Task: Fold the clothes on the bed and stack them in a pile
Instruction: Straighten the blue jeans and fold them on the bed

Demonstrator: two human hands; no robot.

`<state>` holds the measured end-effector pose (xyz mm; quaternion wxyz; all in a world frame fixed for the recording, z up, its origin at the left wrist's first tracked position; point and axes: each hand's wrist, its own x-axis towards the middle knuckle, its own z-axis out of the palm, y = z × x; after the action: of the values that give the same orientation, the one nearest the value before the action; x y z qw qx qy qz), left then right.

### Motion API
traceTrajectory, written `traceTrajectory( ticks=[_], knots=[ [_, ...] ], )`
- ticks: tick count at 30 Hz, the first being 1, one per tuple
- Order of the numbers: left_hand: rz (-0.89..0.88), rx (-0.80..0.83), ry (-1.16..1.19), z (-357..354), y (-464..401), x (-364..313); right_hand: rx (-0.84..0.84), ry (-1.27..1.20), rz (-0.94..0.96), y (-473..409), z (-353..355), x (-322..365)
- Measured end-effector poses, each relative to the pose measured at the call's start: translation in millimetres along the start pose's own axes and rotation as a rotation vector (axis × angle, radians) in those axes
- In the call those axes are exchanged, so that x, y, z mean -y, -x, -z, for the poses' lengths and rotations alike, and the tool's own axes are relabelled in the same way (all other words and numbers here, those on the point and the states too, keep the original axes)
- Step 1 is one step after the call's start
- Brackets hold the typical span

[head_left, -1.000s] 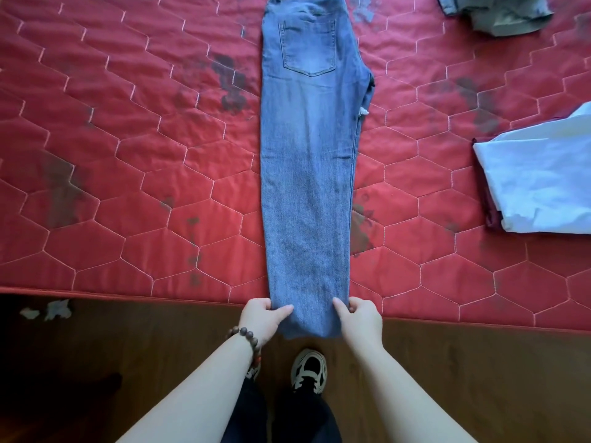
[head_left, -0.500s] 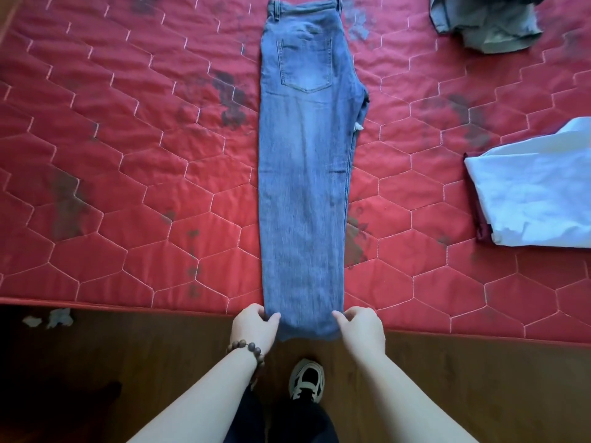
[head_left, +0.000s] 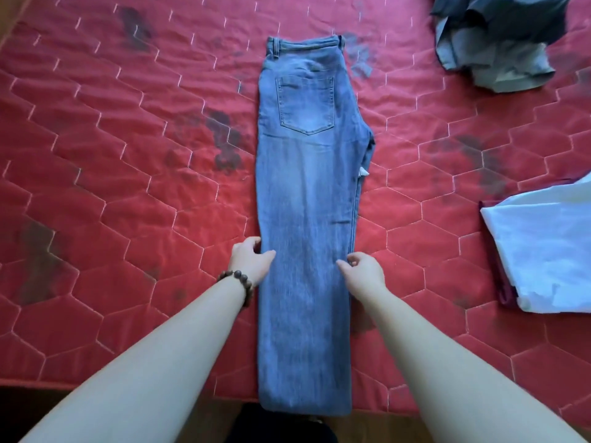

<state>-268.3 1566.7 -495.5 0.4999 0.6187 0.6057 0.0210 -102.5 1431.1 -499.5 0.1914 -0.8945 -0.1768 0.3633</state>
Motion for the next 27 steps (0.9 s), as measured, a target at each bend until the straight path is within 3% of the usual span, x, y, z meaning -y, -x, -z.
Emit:
traceTrajectory(
  ticks=[4,8,15,27],
  knots=[
    [-0.069,-0.006,-0.044,5.0,-45.4,-26.6,-0.077,-0.009,0.0,-49.8,14.3,28.3],
    [0.009,0.01,-0.054,9.7,-76.6,-35.0,-0.138,0.011,-0.031,-79.0,23.2,44.2],
    [0.063,0.171,-0.04,21.3,-86.5,-31.6,-0.145,0.031,-0.06,-89.6,23.8,42.1],
    [0.076,0.093,-0.016,17.2,-82.7,-25.4,-0.186,0.02,0.023,-86.4,26.1,33.2]
  ],
)
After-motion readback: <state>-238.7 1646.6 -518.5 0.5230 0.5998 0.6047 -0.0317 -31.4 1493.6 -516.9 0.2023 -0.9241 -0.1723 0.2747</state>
